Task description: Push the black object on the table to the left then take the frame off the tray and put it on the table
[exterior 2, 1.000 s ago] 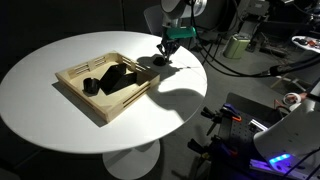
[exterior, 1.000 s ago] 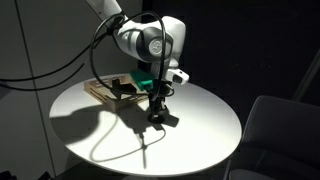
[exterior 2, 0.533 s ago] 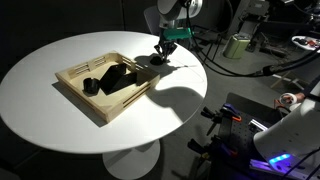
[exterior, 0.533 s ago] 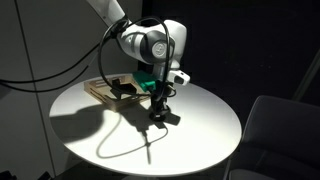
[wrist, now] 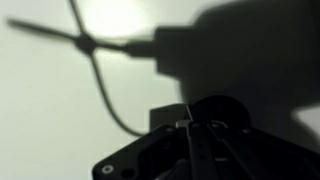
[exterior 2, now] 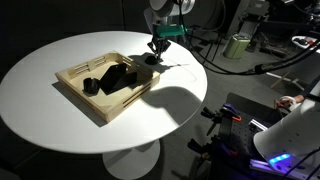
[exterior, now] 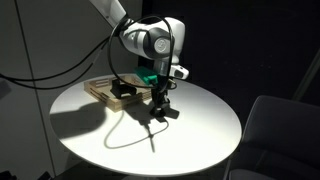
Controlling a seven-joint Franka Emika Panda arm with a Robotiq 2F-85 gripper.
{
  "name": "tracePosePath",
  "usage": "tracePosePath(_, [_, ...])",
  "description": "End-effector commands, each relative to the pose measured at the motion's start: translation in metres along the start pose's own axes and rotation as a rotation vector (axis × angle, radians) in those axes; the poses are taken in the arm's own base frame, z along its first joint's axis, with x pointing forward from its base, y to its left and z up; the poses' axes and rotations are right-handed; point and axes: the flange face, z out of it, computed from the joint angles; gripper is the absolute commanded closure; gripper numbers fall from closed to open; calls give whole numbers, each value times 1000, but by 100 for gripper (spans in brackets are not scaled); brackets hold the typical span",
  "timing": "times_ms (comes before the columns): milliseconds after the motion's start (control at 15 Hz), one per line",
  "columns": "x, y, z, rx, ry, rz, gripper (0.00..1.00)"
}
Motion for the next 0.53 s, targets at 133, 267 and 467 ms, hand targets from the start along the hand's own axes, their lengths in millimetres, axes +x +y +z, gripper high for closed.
tracePosePath(133, [13, -25, -6, -18, 2, -20, 100])
tracePosePath(267, [17, -28, -7, -21, 5, -24, 100])
tracePosePath(467, [23, -30, -5, -25, 5, -24, 100])
